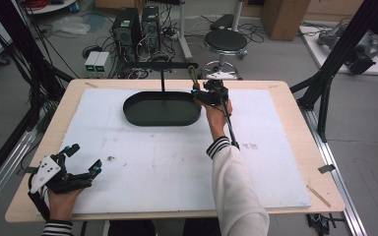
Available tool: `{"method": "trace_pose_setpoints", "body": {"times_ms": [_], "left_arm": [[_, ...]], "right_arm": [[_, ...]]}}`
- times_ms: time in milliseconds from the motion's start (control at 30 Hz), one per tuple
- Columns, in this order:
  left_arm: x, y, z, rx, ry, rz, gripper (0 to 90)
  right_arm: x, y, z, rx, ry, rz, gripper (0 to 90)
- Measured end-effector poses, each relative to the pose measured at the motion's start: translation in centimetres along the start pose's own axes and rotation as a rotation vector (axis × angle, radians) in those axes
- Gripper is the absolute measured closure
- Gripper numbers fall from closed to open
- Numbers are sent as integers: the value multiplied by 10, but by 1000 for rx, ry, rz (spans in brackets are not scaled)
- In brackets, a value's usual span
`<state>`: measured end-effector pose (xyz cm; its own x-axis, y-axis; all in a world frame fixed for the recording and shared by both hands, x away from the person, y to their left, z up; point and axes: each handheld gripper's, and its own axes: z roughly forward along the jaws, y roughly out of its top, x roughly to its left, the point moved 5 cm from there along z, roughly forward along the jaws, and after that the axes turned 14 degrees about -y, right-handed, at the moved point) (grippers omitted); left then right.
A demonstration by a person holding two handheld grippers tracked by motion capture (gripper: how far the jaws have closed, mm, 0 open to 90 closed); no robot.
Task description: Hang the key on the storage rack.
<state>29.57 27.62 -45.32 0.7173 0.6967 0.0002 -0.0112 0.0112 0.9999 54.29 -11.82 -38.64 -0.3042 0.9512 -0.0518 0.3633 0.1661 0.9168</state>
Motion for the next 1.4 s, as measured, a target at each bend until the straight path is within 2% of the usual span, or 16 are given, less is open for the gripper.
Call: {"method": "trace_pose_setpoints", "body": {"times_ms": [67,133,267,367,600,767,833,933,1067,1133,1267,1400], "left_arm": [[0,0,0,1,0,1,33],[0,0,0,-1,0,-1,33],[0,0,0,1,2,1,33],[0,0,0,1,-1,-4,33],[0,0,1,4,2,-1,33],[0,0,1,12,4,2,33],[0,0,1,11,4,0,33],[0,0,1,12,3,-1,33],[0,0,1,19,4,1,33],[0,0,2,18,5,2,32],[0,0,2,17,3,4,33],[0,0,1,16,3,3,33]], "right_arm": [[-2,-2,1,9,-7,16,142],[-3,-2,0,24,3,8,2],[-5,0,-17,-24,59,-14,3],[-11,0,-32,-40,98,-18,2],[-41,-9,-96,-124,164,-47,3],[-66,-26,-146,-205,189,-69,3],[-75,-40,-167,-235,192,-76,3],[-83,-55,-185,-267,189,-83,3],[-91,-78,-199,-302,179,-51,3],[-94,-90,-202,-328,143,-34,3],[-97,-112,-202,-380,120,21,3],[-98,-129,-202,-416,123,79,3]]}}
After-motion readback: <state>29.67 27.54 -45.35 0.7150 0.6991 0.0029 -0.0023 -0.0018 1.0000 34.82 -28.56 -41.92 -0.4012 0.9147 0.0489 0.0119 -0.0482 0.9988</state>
